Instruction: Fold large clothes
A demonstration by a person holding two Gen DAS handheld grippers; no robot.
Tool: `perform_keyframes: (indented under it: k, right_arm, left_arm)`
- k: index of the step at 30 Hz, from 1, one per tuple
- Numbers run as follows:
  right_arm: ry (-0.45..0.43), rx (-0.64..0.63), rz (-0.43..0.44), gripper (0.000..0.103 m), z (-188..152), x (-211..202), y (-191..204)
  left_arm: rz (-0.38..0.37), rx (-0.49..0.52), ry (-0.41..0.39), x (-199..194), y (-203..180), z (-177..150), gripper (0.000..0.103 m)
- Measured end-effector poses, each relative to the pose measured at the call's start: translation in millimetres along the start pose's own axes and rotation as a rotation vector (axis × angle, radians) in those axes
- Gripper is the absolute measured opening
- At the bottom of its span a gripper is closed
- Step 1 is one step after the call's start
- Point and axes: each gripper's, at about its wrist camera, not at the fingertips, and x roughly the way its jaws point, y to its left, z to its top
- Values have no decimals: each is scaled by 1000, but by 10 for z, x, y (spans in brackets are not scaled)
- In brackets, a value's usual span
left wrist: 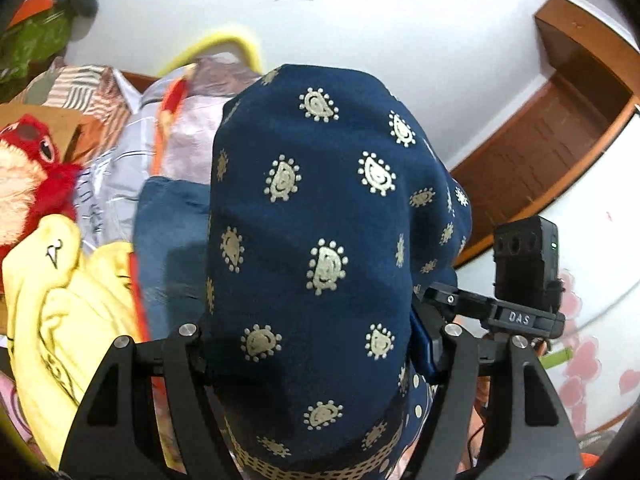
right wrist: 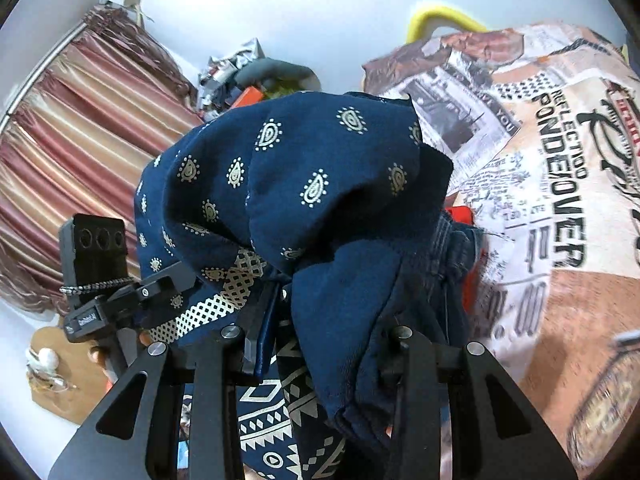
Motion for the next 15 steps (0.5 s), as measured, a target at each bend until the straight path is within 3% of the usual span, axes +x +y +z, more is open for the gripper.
perform_keyframes:
  k: [6,10,13,15]
  right_arm:
    - [42,47,-126,32,122,495,-229]
    - [63,79,-147,35,186,608,-345]
    - [57,55,-166,38,187,534,-292]
    - [60,31,-195,38,184,468,-240]
  left_arm:
    - [74,-113,57,492,654,38,70]
    - [29,-253,82,684,1091,67,70]
    - [14,-270,81,638,1130,53,70]
    - [46,-241,84,591,1054,46,70]
